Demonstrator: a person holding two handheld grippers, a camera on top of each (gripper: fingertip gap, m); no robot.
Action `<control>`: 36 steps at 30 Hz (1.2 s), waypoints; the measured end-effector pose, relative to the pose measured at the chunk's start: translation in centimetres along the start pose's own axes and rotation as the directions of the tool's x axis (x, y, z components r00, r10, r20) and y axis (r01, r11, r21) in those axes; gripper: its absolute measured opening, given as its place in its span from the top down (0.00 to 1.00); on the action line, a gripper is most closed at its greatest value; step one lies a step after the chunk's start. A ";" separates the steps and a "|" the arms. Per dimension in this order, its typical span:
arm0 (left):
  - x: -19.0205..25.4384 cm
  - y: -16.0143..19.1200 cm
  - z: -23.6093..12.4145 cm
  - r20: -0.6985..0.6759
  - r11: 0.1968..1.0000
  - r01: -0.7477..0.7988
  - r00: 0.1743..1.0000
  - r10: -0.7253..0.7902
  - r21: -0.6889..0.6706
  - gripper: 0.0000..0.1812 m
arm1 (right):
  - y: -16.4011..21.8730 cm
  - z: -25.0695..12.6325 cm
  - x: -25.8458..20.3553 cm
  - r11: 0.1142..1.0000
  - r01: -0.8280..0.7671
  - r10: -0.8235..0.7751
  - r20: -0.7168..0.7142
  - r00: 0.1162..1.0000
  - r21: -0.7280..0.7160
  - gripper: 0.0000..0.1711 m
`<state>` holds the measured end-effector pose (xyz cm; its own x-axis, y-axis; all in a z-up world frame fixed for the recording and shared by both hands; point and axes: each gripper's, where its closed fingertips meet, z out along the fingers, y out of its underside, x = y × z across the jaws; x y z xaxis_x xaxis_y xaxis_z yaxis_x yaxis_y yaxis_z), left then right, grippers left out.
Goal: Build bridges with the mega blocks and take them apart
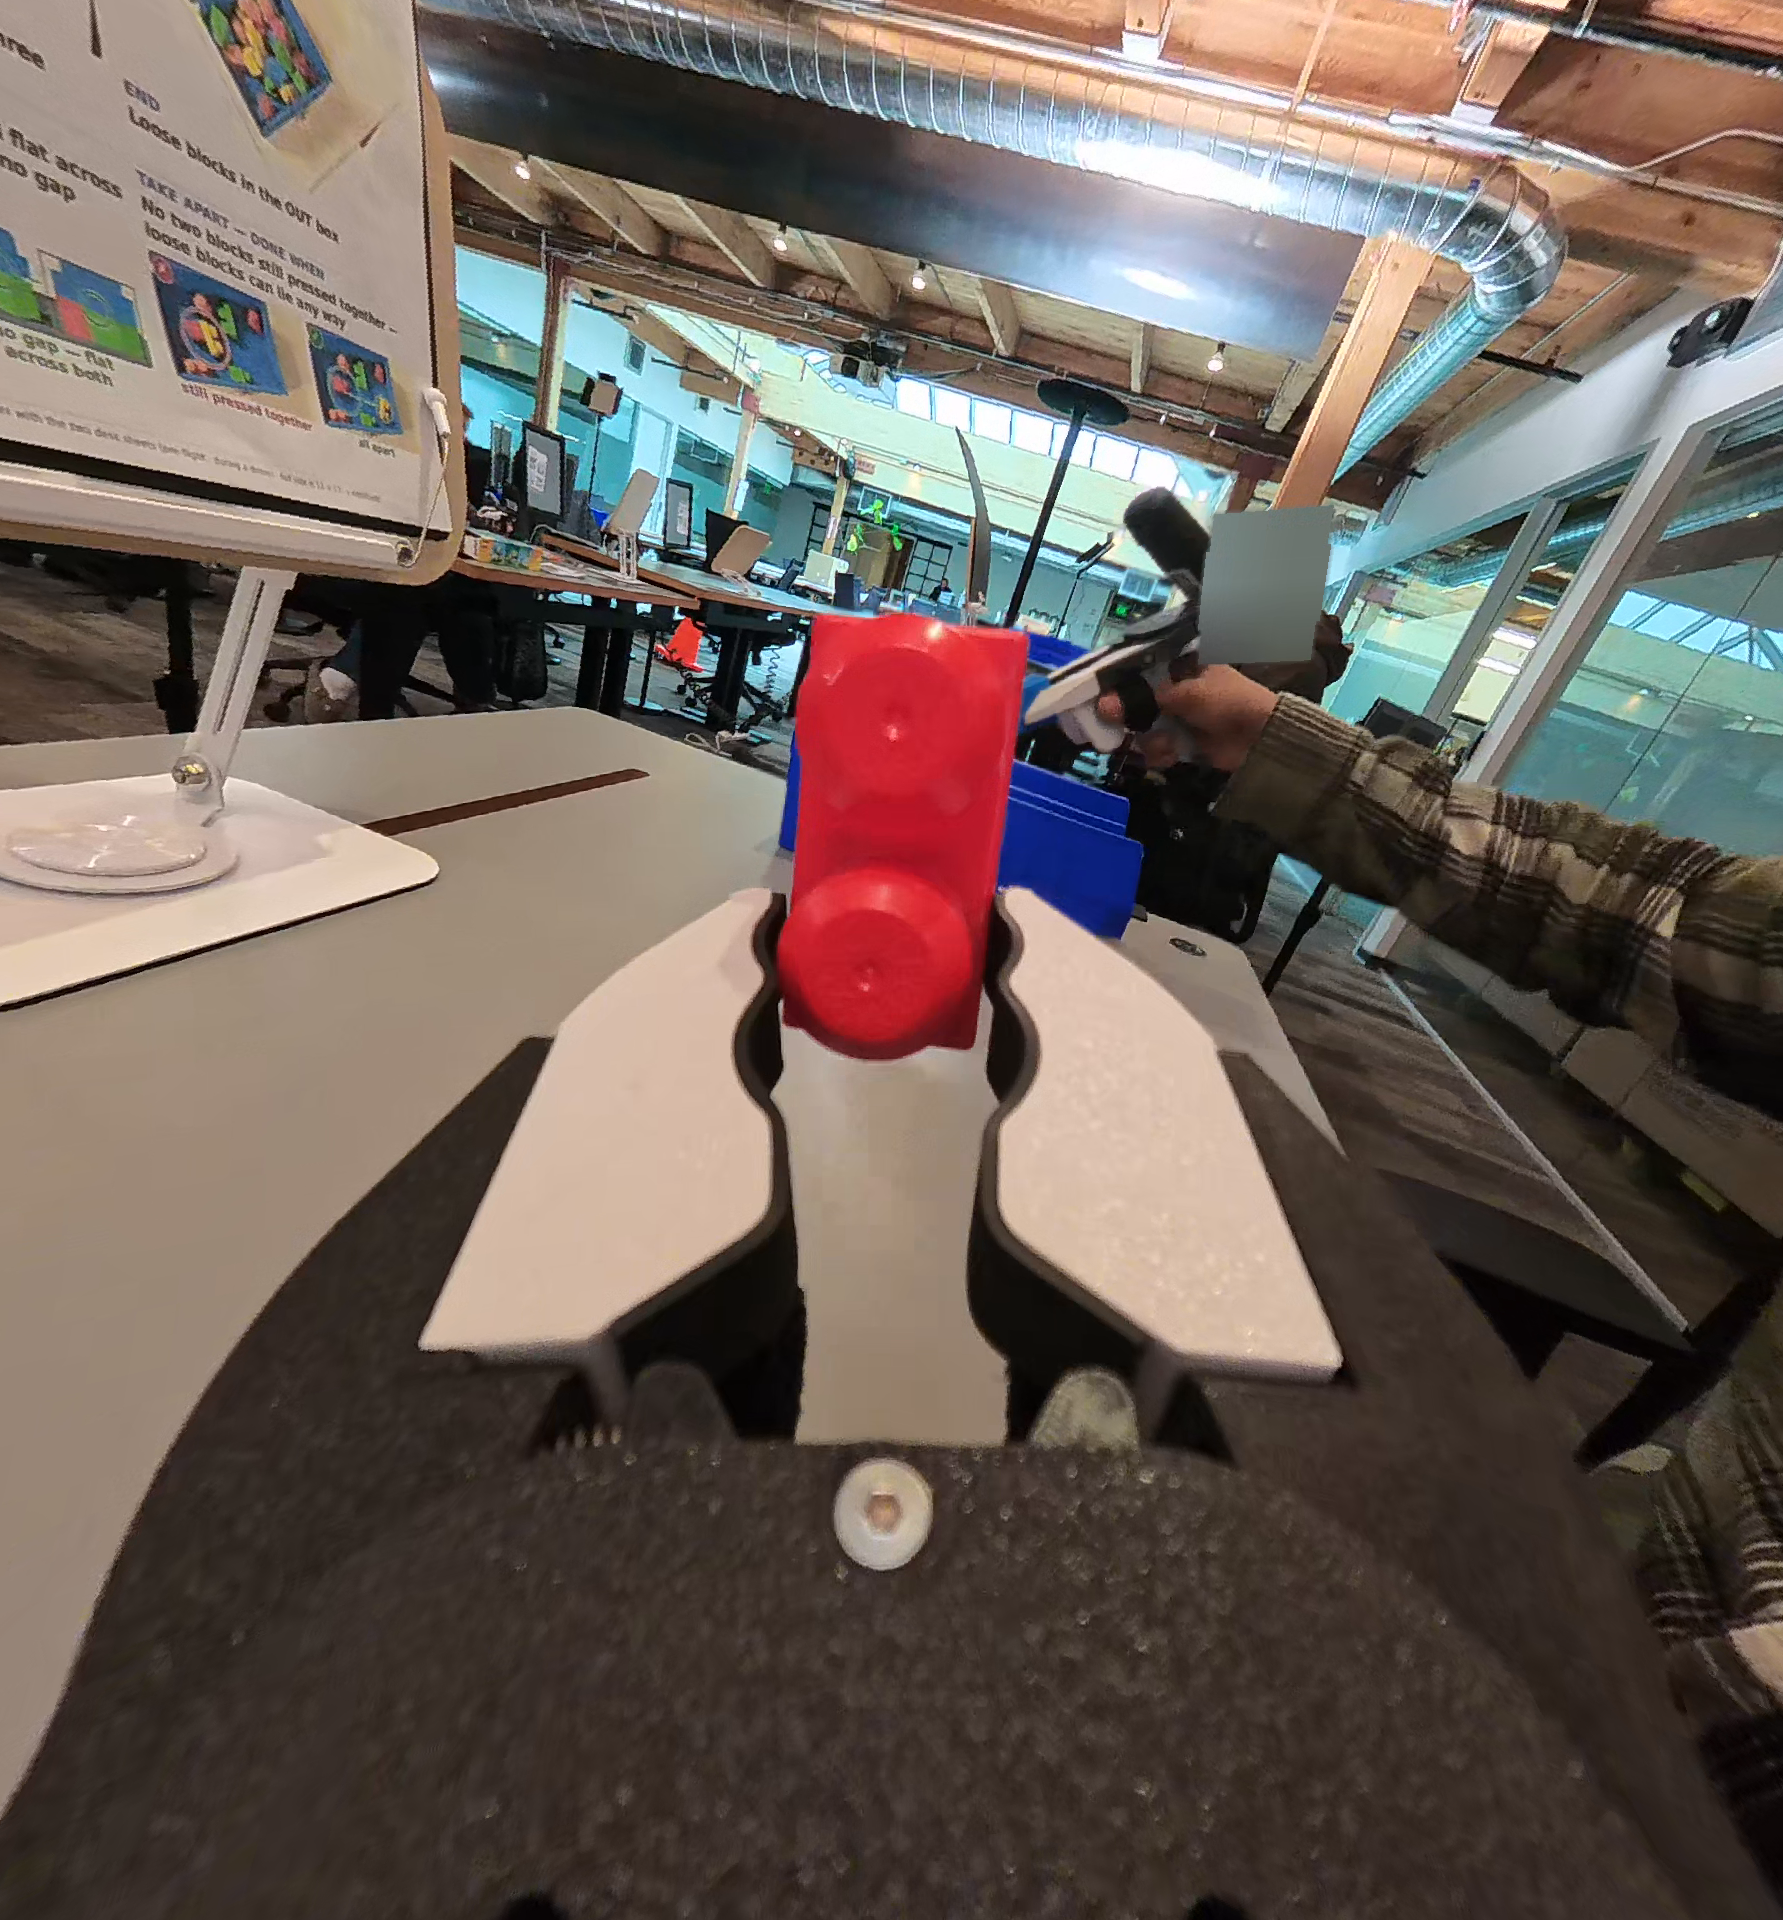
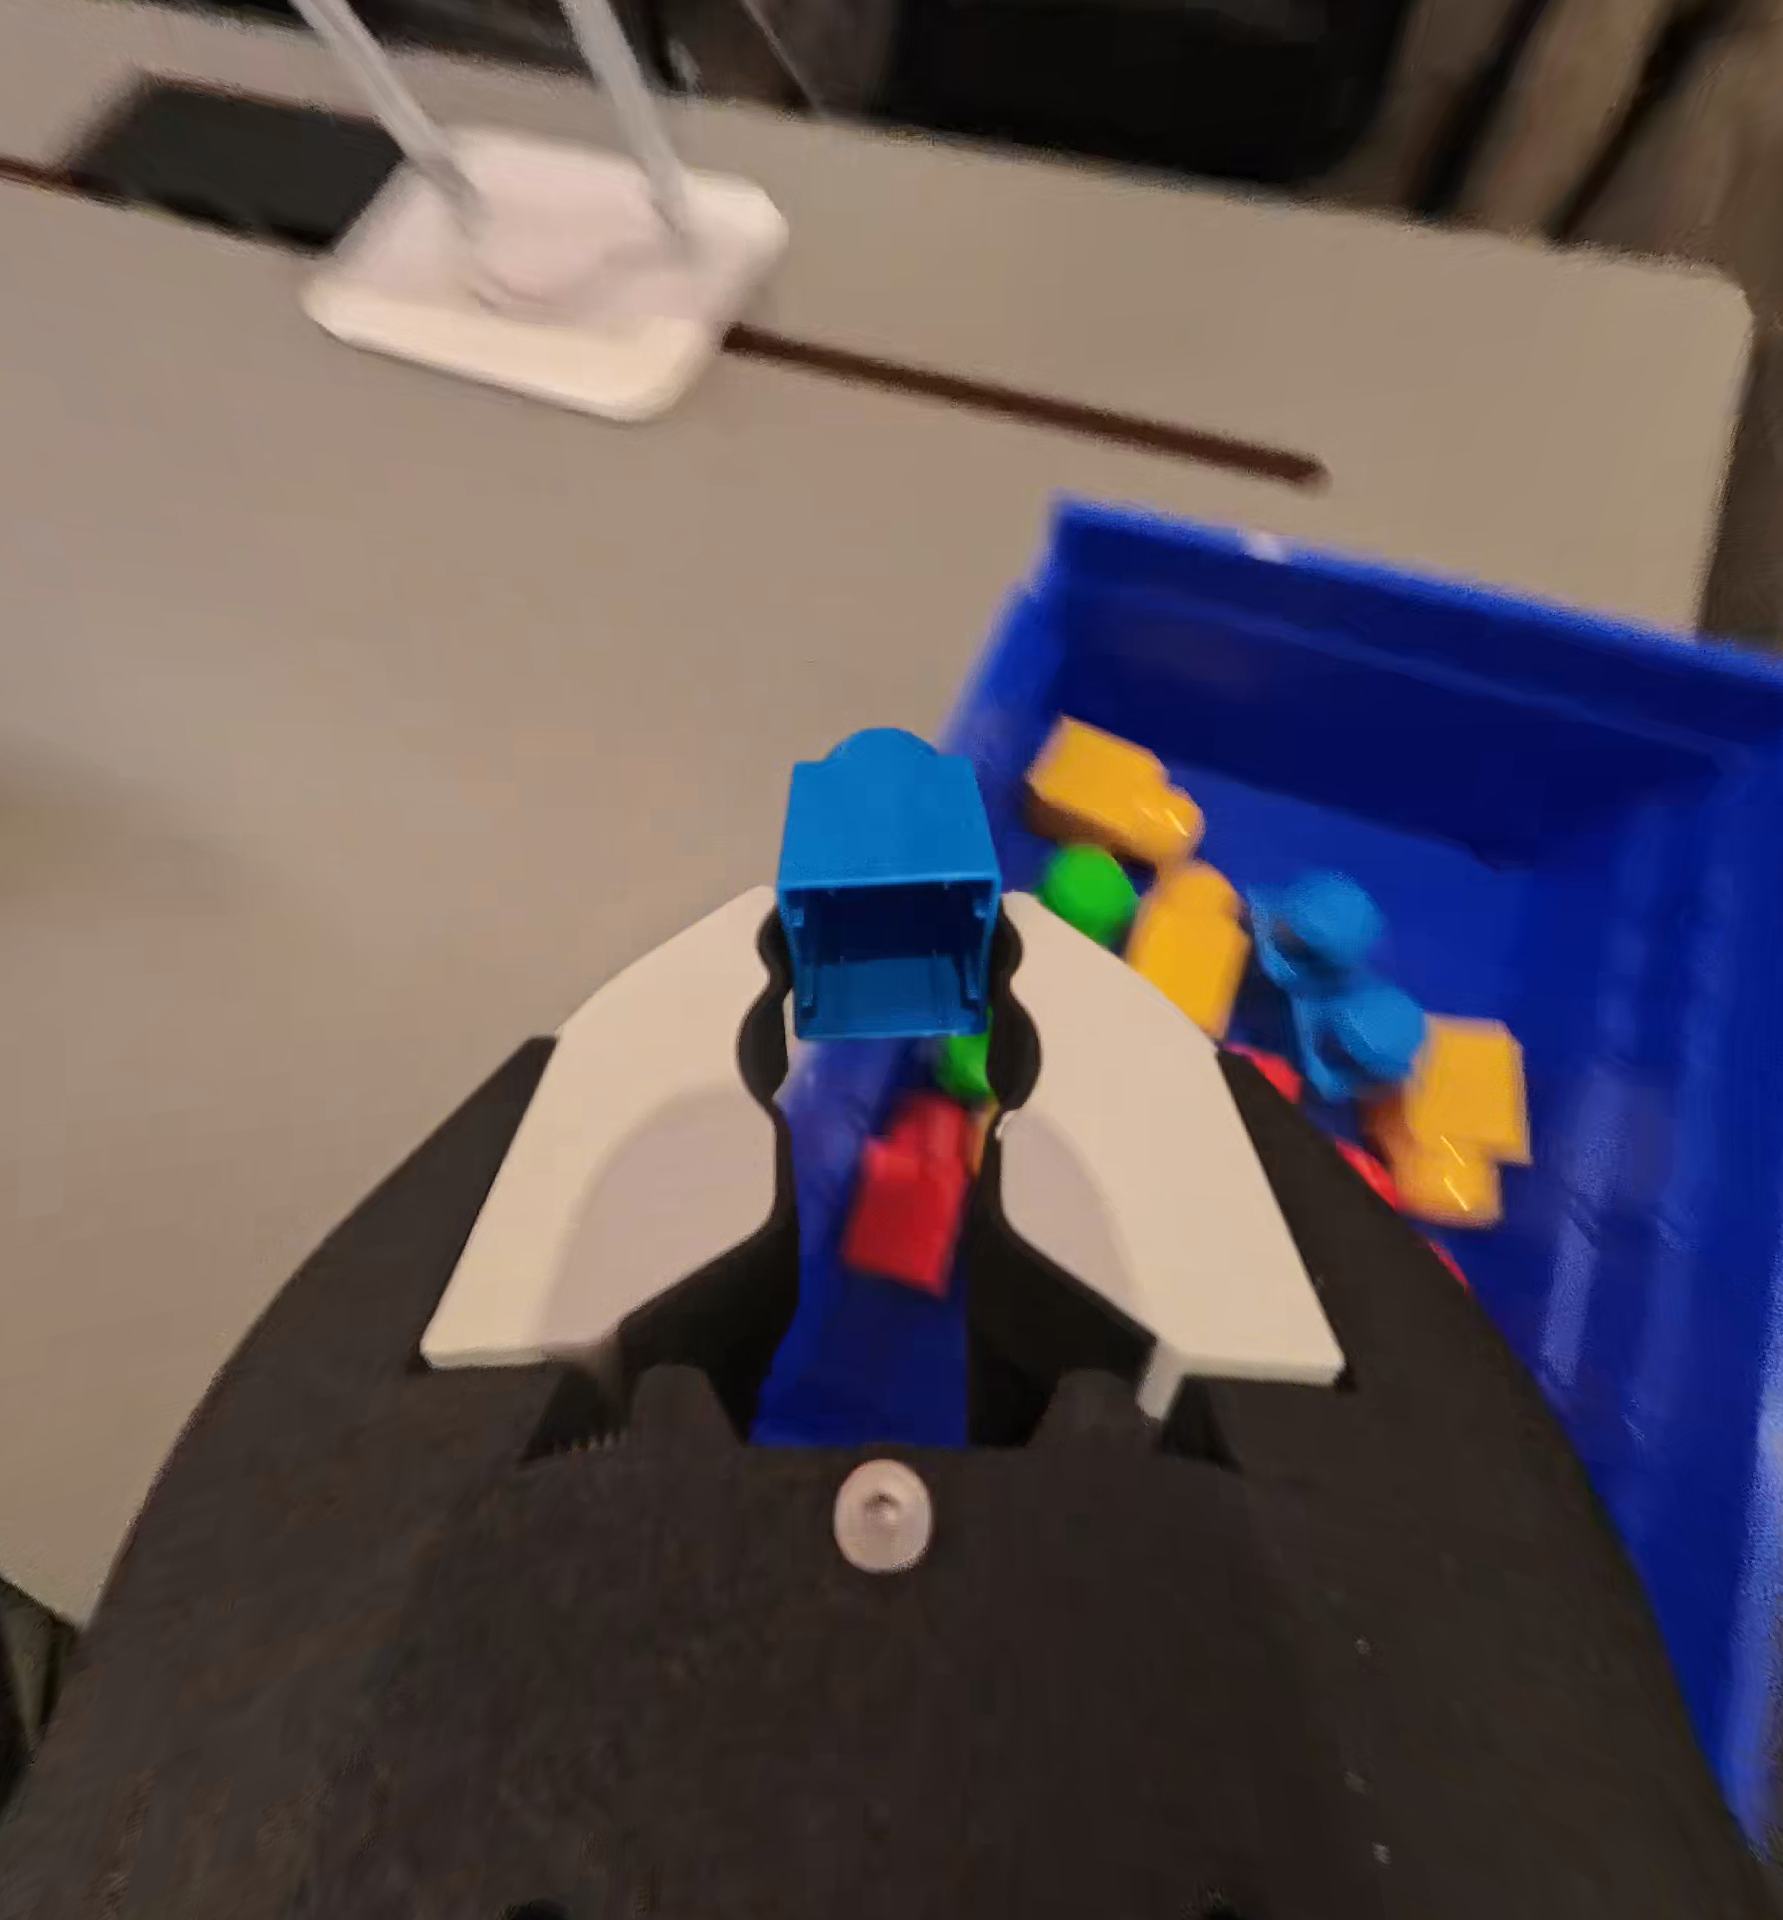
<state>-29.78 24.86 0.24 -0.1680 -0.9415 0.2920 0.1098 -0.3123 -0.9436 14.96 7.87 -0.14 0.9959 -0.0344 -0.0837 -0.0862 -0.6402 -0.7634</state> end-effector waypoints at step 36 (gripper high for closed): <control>0.3 0.9 0.5 -0.031 1.000 0.028 0.999 -0.028 0.002 0.80 | -5.3 12.2 -39.5 0.881 0.110 -0.435 0.694 0.573 0.461 0.52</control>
<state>-29.25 24.25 -0.42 -0.2015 -0.9279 0.3136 0.1067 -0.3391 -0.9347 -24.24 21.96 -0.56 0.5891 0.7920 -0.1605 0.0211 -0.2136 -0.9767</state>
